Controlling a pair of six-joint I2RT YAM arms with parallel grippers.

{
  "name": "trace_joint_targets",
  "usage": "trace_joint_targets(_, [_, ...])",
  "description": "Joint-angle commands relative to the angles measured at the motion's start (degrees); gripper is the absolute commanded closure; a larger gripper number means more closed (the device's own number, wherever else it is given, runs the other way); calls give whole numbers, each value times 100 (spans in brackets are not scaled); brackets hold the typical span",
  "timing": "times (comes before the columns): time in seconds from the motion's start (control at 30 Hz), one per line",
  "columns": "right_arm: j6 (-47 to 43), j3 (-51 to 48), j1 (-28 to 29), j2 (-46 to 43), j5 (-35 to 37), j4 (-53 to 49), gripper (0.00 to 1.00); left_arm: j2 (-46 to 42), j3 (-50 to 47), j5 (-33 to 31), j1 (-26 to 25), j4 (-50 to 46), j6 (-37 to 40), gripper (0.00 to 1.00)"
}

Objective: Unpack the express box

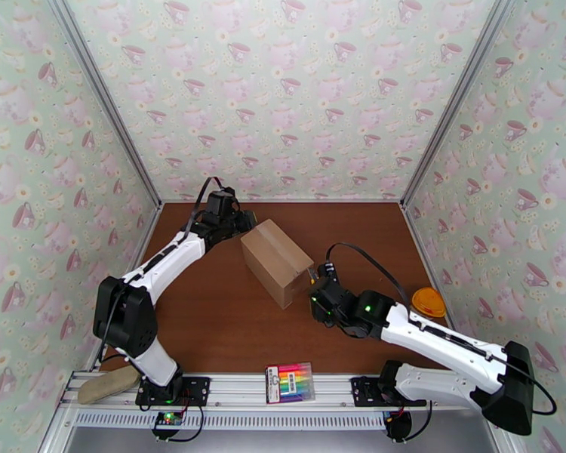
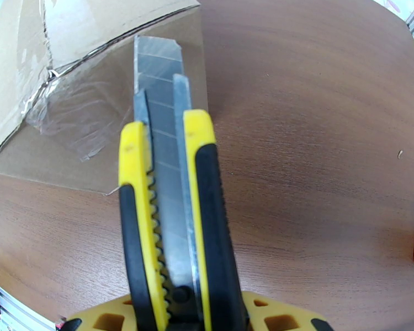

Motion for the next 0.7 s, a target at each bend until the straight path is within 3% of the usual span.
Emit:
trace_joint_targets(0.0, [85, 189, 46, 41, 99, 84, 100, 5, 191, 104, 21, 115, 43, 56])
trace_joint_targets(0.67, [120, 223, 55, -28, 185, 28, 100, -4, 188, 126, 31, 149, 13, 56])
